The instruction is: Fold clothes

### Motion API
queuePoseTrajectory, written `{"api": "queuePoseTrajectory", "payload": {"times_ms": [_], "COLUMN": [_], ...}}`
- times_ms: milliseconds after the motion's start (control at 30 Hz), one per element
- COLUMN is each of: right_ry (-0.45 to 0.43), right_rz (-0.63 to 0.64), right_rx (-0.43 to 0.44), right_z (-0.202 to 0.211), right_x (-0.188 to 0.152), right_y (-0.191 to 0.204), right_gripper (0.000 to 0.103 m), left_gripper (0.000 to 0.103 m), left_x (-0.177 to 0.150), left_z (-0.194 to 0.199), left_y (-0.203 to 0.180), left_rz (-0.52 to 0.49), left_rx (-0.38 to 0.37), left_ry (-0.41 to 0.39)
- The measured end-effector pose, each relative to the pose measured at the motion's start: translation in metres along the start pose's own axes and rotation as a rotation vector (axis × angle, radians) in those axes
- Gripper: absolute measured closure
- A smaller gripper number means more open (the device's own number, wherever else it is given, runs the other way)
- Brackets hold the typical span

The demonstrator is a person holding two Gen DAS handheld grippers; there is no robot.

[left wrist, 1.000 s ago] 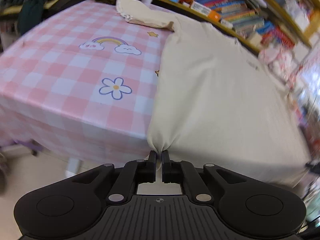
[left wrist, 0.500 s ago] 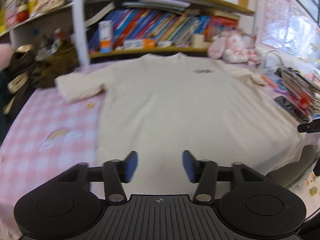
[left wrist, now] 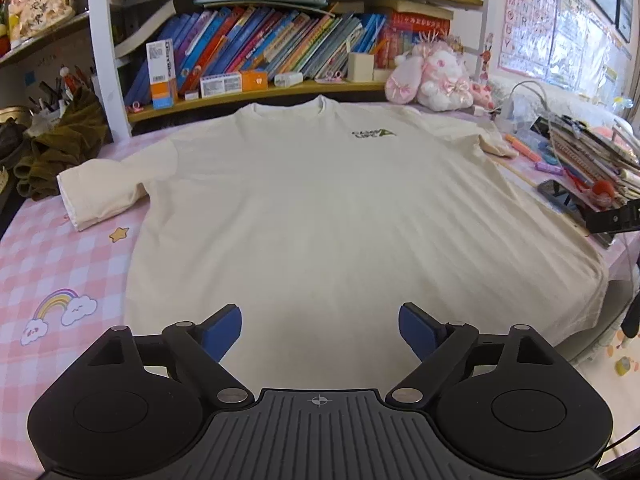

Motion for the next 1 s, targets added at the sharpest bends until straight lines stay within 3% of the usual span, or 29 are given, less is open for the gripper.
{"api": "queuePoseTrajectory", "payload": {"times_ms": [300,500,800,1000], "right_ry": [0.021,0.029,0.067,0.052], "right_rz": [0.028,0.062,0.074,0.109], "right_rx": [0.046,0.084,0.139,0.157], "right_z": [-0.043,-0.062,-0.097,-0.11], "right_x": [0.043,0.073,0.113,0.131], "right_y": [-0.02,-0.035,-0.052,-0.055], "right_gripper": [0.059,0.057,0.052,0.044], "left_gripper": [0.011,0.011,0.011,0.011], "left_x": [0.027,0.05,0.066,0.079], "left_z": [-0.04,-0.065,-0.075,-0.095], "left_y": [-0.019,-0.038,-0.061,-0.075], "left_rz": [-0.003,0.021,0.032,0.048], "left_rx": [0.074,0.082,0.105,0.129], "left_ry": [0.059,0.096,0.108,0.149]}}
Point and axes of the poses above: each gripper's, at about its wrist camera, not at the fingertips, and z roughly against the way its jaws point, y to its left, x to its top, the point moved 1 cm from there along -z, roughly the way its jaws point, and after that the axes turned 9 degrees about x, right-handed, at the moved point
